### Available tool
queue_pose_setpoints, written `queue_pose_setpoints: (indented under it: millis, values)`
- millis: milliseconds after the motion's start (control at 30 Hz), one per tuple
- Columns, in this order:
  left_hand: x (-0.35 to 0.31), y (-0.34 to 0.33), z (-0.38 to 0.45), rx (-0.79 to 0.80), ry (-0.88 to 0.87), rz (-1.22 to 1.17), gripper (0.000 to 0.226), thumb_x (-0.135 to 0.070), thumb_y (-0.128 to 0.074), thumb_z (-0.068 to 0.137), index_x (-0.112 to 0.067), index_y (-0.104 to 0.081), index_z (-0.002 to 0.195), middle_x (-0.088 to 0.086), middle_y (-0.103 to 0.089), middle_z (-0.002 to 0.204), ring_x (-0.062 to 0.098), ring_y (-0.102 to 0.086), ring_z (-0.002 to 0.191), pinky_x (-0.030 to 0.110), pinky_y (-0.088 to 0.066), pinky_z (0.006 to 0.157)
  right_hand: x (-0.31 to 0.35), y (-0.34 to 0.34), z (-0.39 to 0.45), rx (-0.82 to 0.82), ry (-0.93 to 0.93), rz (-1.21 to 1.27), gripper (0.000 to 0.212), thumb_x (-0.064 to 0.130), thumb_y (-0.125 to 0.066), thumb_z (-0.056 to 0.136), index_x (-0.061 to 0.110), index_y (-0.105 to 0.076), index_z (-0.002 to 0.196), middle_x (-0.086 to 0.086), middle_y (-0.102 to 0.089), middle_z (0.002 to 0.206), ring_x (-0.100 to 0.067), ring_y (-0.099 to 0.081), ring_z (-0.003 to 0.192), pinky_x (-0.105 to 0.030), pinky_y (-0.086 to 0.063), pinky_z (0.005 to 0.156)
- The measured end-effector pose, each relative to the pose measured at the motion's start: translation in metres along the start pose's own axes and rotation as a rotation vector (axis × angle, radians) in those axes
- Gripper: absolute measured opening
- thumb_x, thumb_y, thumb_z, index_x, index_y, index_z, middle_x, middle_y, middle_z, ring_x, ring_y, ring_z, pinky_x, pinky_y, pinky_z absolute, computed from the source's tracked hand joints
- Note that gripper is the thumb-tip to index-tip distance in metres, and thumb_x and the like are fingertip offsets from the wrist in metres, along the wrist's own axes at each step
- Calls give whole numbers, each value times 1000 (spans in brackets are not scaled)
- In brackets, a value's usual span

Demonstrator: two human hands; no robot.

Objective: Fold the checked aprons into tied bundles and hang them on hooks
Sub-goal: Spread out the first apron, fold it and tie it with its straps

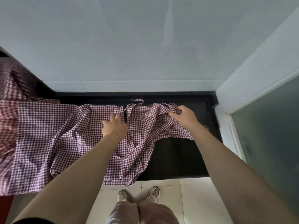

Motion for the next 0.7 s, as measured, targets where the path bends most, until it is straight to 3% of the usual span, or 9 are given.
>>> queue_pose_setpoints:
  millis: [67, 167, 233, 267, 367, 467, 567, 633, 700]
  values:
    - [1, -2, 1, 4, -3, 13, 52, -30, -32, 102, -17, -26, 153, 7, -25, 158, 48, -24, 140, 55, -45, 102, 1, -5, 3, 57, -12, 74, 47, 44, -66, 92, 13, -63, 126, -8, -65, 126, -19, -61, 104, -31, -47, 85]
    - [1, -5, 1, 20, 3, 25, 56, -31, -32, 102, -21, -21, 155, 5, -15, 164, 48, -13, 145, 58, -39, 108, -3, -11, 0, 148, -138, 321, 63, 59, -67, 85, 15, -62, 130, -3, -62, 133, -24, -58, 117, -38, -47, 98]
    - [0, -6, 1, 24, -3, 30, 56, -32, -31, 102, -22, -20, 156, 4, -12, 165, 48, -9, 146, 59, -36, 110, -7, -11, 0, 165, -231, 414, 81, 75, -58, 81, 17, -57, 137, -4, -58, 139, -29, -54, 126, -48, -41, 109]
    - [0, -6, 0, 24, -1, 27, 56, -32, -31, 102, -22, -20, 156, 4, -11, 165, 49, -9, 146, 59, -35, 111, -7, -10, 1, 156, -245, 417, 79, 74, -54, 84, 16, -56, 138, -6, -57, 139, -30, -53, 127, -50, -39, 111]
    - [3, -8, 4, 31, -5, 15, 56, -34, -26, 103, -22, -19, 157, 5, -10, 166, 48, -8, 147, 58, -32, 114, -6, -17, 0, 183, -235, 331, 64, 60, -56, 92, 14, -55, 137, -5, -56, 139, -30, -53, 126, -51, -40, 110]
    - [8, -14, 16, 34, -28, 46, 61, -39, -17, 99, -22, -20, 156, 4, -10, 166, 41, -10, 149, 58, -31, 114, 1, -37, -9, 322, -233, 323, 67, 62, -72, 79, 17, -62, 129, -4, -63, 131, -28, -59, 120, -51, -44, 108]
    - [19, -26, 31, 55, -8, 100, 65, -41, -13, 94, -22, -21, 156, 0, -13, 166, 38, -10, 151, 59, -31, 112, 11, -39, -13, 366, -164, 311, 33, 39, -79, 82, 22, -72, 109, -3, -73, 112, -22, -68, 104, -45, -51, 101]
    - [19, -28, 34, 67, -14, 121, 68, -41, -11, 90, -22, -22, 155, 0, -12, 166, 39, -10, 151, 61, -30, 111, 16, -31, -16, 361, -108, 274, 25, 31, -76, 86, 22, -74, 109, 0, -73, 111, -19, -68, 101, -40, -53, 97]
    - [18, -29, 34, 81, -25, 142, 69, -40, -9, 90, -21, -25, 154, 1, -11, 166, 40, -8, 150, 62, -28, 111, 19, -13, -13, 245, -56, 303, 27, 25, -72, 90, 18, -72, 116, 3, -69, 112, -15, -65, 99, -32, -52, 91]
Point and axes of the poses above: each hand's wrist, its own z-axis towards the middle knuckle, its own y-axis out of the back of the hand, x = y × z, the point moved 10 cm from there along z, towards the middle knuckle
